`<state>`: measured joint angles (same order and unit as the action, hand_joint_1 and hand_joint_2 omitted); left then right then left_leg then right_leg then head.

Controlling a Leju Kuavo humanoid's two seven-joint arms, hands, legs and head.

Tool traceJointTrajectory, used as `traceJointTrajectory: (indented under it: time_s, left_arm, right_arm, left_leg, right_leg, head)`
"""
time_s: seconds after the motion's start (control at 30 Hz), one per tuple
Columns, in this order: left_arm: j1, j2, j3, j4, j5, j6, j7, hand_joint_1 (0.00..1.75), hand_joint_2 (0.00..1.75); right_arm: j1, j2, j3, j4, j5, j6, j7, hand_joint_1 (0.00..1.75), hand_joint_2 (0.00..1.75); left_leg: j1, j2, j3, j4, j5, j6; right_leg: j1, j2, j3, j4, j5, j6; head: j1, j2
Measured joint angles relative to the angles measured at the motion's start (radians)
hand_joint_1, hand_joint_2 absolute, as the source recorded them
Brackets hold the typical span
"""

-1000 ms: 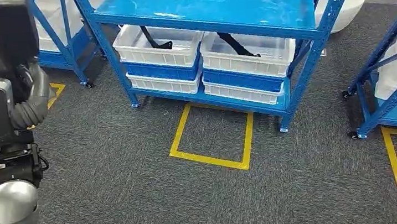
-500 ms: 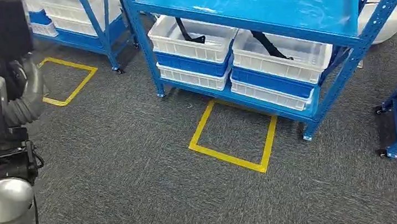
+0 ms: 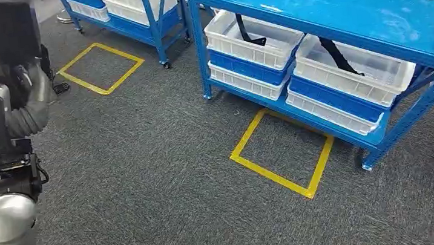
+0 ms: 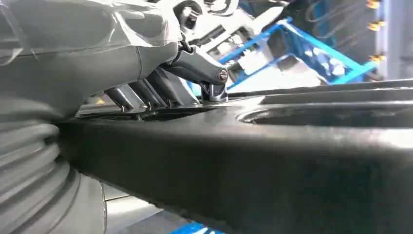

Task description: Take the parts from the cabinet and place them on the table.

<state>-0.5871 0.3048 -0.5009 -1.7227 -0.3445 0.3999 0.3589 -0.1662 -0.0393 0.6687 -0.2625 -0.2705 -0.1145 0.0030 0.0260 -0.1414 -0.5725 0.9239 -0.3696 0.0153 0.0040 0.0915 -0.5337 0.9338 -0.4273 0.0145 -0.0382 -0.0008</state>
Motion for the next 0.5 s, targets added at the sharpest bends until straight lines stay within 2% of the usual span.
traceJointTrajectory:
  time_s: [0.03, 0.07, 0.1, 0.13, 0.17, 0.2, 0.23, 0.27, 0.3, 0.33, 0.37, 0.4, 0.43, 0.47, 0.5]
  left_arm:
    - [0.002, 0.000, -0.002, 0.000, 0.000, -0.004, 0.001, 1.75, 1.75]
    - [0.002, 0.001, -0.004, 0.000, 0.000, -0.005, 0.001, 1.75, 1.75]
    - [0.003, 0.002, -0.003, 0.001, -0.002, -0.006, 0.003, 1.75, 1.75]
    - [-0.001, 0.002, -0.006, 0.002, -0.003, -0.011, 0.008, 1.75, 1.75]
    - [-0.001, 0.002, -0.006, 0.002, -0.005, -0.012, 0.008, 1.75, 1.75]
    - [0.005, 0.002, -0.009, 0.003, -0.007, -0.012, 0.016, 1.75, 1.75]
    - [0.011, 0.002, -0.009, 0.003, -0.007, -0.009, 0.025, 1.75, 1.75]
    - [0.015, 0.003, -0.008, 0.003, -0.007, -0.006, 0.029, 1.75, 1.75]
    - [0.023, 0.003, -0.008, 0.004, -0.005, -0.002, 0.031, 1.75, 1.75]
    - [0.025, 0.004, -0.008, 0.004, -0.005, 0.000, 0.032, 1.75, 1.75]
    - [0.025, 0.004, -0.008, 0.004, -0.005, 0.001, 0.033, 1.75, 1.75]
    - [0.024, 0.004, -0.007, 0.004, -0.005, 0.002, 0.033, 1.75, 1.75]
    - [0.026, 0.004, -0.007, 0.004, -0.006, 0.001, 0.033, 1.75, 1.75]
    - [0.028, 0.004, -0.007, 0.004, -0.007, -0.001, 0.038, 1.75, 1.75]
    - [0.031, 0.006, -0.007, 0.005, -0.011, -0.021, 0.045, 1.75, 1.75]
  right_arm:
    - [0.000, 0.000, 0.000, 0.000, 0.000, 0.003, 0.000, 0.00, 0.00]
    - [-0.001, 0.005, 0.000, 0.000, 0.000, 0.004, 0.000, 0.00, 0.00]
    - [0.001, 0.008, 0.000, 0.000, -0.001, 0.006, 0.000, 0.00, 0.00]
    - [0.008, 0.008, 0.000, 0.000, -0.002, 0.007, -0.002, 0.00, 0.00]
    - [0.010, 0.007, 0.000, 0.000, -0.001, 0.007, -0.002, 0.00, 0.00]
    - [0.012, 0.011, 0.000, 0.000, -0.001, 0.013, -0.003, 0.00, 0.00]
    - [0.013, 0.013, 0.000, 0.000, -0.001, 0.018, -0.005, 0.00, 0.00]
    - [0.015, 0.013, 0.000, 0.000, -0.001, 0.020, -0.005, 0.00, 0.00]
    - [0.016, 0.015, 0.000, 0.000, -0.001, 0.021, -0.005, 0.00, 0.00]
    - [0.016, 0.019, 0.000, 0.000, -0.001, 0.021, -0.006, 0.00, 0.00]
    - [0.016, 0.021, 0.000, 0.000, -0.001, 0.021, -0.006, 0.00, 0.00]
    - [0.016, 0.022, 0.000, 0.000, -0.001, 0.021, -0.006, 0.00, 0.00]
    - [0.016, 0.022, 0.000, 0.000, -0.002, 0.022, -0.006, 0.00, 0.00]
    - [0.016, 0.012, 0.000, 0.001, -0.002, 0.022, -0.005, 0.00, 0.00]
    - [0.017, 0.020, 0.001, 0.000, 0.000, 0.029, -0.006, 0.00, 0.00]
  left_leg:
    - [0.003, -0.014, -0.003, -0.002, 0.004, -0.007]
    - [-0.004, -0.028, -0.007, -0.002, 0.007, -0.013]
    - [-0.009, 0.037, -0.019, 0.023, -0.015, -0.012]
    - [-0.007, 0.089, -0.050, 0.088, -0.056, -0.016]
    - [-0.006, 0.110, -0.083, 0.156, -0.087, -0.019]
    - [-0.002, 0.123, -0.137, 0.270, -0.132, -0.026]
    - [0.002, 0.125, -0.171, 0.342, -0.155, -0.032]
    - [0.006, 0.125, -0.181, 0.365, -0.157, -0.034]
    - [0.011, 0.127, -0.163, 0.332, -0.133, -0.040]
    - [0.015, 0.132, -0.124, 0.265, -0.100, -0.045]
    - [0.018, 0.143, -0.075, 0.174, -0.063, -0.048]
    - [0.022, 0.184, 0.003, 0.037, -0.014, -0.057]
    - [0.018, 0.213, 0.011, 0.011, -0.025, -0.056]
    - [0.010, 0.213, 0.006, 0.014, -0.014, -0.054]
    - [0.009, 0.196, 0.002, 0.023, -0.016, -0.031]
  right_leg:
    - [0.002, -0.014, 0.001, -0.001, 0.001, -0.001]
    - [-0.006, -0.031, 0.005, -0.011, 0.006, -0.006]
    - [-0.010, -0.051, 0.010, -0.021, 0.012, -0.010]
    - [-0.011, -0.067, 0.009, -0.021, 0.012, -0.016]
    - [-0.010, -0.080, 0.009, -0.022, 0.012, -0.016]
    - [-0.009, -0.099, 0.008, -0.021, 0.011, -0.016]
    - [-0.009, -0.114, 0.006, -0.021, 0.011, -0.016]
    - [-0.010, -0.126, 0.006, -0.021, 0.010, -0.015]
    - [-0.011, -0.144, 0.006, -0.021, 0.009, -0.013]
    - [-0.012, -0.156, 0.007, -0.021, 0.008, -0.010]
    - [-0.014, -0.167, 0.008, -0.019, 0.006, -0.006]
    - [-0.016, -0.181, 0.010, -0.012, 0.000, 0.004]
    - [-0.015, -0.188, 0.011, -0.009, -0.003, 0.011]
    - [-0.005, -0.193, 0.010, -0.005, -0.006, 0.020]
    - [-0.006, -0.198, 0.008, -0.003, -0.008, 0.029]
  head:
    - [0.000, 0.000]
    - [-0.001, 0.000]
    - [0.000, 0.000]
    - [-0.007, 0.000]
    - [-0.007, 0.000]
    - [-0.007, 0.000]
    - [-0.008, 0.000]
    - [-0.007, 0.000]
    - [-0.007, 0.000]
    - [-0.007, 0.000]
    - [-0.007, 0.000]
    - [-0.008, 0.000]
    - [-0.007, 0.000]
    - [-0.006, 0.000]
    - [-0.006, 0.000]
